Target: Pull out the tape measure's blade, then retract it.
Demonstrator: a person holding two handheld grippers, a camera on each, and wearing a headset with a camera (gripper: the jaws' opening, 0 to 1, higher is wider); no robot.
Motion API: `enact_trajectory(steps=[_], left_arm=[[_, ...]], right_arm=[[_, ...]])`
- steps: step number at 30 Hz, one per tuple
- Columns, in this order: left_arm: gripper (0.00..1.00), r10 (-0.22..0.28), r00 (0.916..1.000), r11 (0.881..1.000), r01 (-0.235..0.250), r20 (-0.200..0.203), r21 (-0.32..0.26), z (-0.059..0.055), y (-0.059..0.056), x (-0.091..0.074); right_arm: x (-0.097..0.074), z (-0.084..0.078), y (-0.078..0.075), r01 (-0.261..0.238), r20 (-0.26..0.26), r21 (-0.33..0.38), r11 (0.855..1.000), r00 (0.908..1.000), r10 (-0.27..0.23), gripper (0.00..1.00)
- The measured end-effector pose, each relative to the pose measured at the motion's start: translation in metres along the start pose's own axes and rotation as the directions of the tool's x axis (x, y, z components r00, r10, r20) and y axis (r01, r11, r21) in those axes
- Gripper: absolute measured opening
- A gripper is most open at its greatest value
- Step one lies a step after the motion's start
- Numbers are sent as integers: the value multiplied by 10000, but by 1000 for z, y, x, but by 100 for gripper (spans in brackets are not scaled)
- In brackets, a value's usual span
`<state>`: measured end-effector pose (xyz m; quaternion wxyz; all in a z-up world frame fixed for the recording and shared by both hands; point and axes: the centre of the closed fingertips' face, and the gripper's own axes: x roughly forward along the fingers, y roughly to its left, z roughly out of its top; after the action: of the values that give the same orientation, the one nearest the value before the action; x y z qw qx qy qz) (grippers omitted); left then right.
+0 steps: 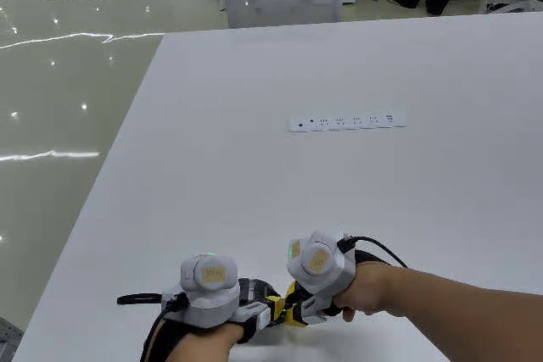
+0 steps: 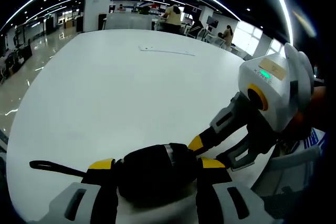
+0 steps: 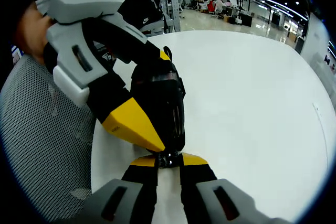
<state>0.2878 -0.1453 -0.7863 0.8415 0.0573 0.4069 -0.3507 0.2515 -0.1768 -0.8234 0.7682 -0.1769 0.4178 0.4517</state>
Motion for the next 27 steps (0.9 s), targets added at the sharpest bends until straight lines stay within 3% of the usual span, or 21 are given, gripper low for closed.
enact_trajectory(steps=[8,15,27], left_arm=[[56,-57,10000,10000,57,10,7,0,0,0],[56,-110,9999,9999,110,29,16,0,0,0],[56,-61,10000,10000,61,25,-31,0,0,0]], right_arm=[[-3,-5,0,75,-30,97,9999,10000,-75,15],[0,-2,2,57,-114,-300,9995,9999,-61,13],[1,0,3,33,-166,-371,9993,9999,-39,13]])
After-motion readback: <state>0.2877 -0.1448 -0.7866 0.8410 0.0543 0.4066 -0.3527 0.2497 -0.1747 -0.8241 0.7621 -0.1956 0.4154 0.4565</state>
